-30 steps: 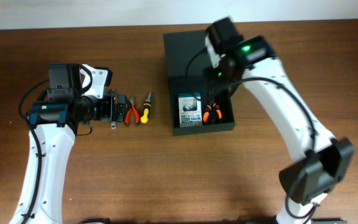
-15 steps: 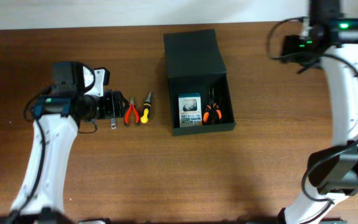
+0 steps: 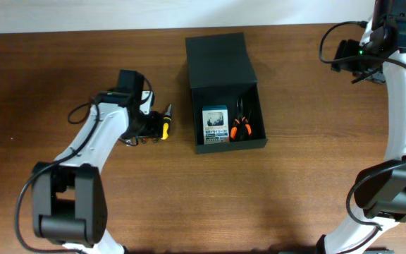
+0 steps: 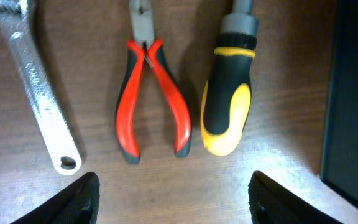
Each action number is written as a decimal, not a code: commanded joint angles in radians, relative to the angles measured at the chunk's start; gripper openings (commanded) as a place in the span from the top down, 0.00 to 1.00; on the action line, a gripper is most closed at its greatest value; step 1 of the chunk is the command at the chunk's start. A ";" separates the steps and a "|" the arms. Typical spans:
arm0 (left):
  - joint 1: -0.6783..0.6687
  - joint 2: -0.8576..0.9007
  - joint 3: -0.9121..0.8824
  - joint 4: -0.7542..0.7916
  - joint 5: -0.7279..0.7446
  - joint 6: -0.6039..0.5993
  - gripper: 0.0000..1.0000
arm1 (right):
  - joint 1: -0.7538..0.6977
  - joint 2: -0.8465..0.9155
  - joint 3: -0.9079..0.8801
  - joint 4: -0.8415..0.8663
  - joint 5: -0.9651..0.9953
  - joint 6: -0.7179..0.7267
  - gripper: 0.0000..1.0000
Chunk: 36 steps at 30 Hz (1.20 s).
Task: Pack container
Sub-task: 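Lower the left gripper onto the yellow-black screwdriver and grasp it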
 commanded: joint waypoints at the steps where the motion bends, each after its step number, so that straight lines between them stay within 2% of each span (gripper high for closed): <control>1: -0.023 0.040 0.035 0.031 -0.069 -0.005 0.32 | 0.005 0.002 0.004 -0.006 -0.014 0.011 0.24; 11: -0.083 0.057 0.037 0.177 -0.099 0.098 0.32 | 0.005 0.002 0.004 -0.033 -0.013 0.011 0.25; 18: -0.106 0.093 0.037 0.195 -0.102 0.112 0.32 | 0.005 0.002 0.004 -0.042 -0.013 0.011 0.25; 22: -0.111 0.117 0.037 0.216 -0.039 0.199 0.33 | 0.005 0.002 0.004 -0.045 -0.013 0.011 0.25; 24: -0.113 0.126 0.037 0.220 -0.043 0.203 0.33 | 0.005 0.002 0.004 -0.045 -0.013 0.011 0.25; 28: -0.113 0.137 0.037 0.223 -0.042 0.204 0.35 | 0.005 0.002 0.004 -0.053 -0.013 0.007 0.26; 31: -0.113 0.154 0.037 0.223 -0.042 0.225 0.40 | 0.005 0.002 0.004 -0.053 -0.013 0.003 0.26; 36: -0.118 0.175 0.037 0.204 -0.039 0.225 0.44 | 0.005 0.002 0.004 -0.053 -0.013 0.003 0.26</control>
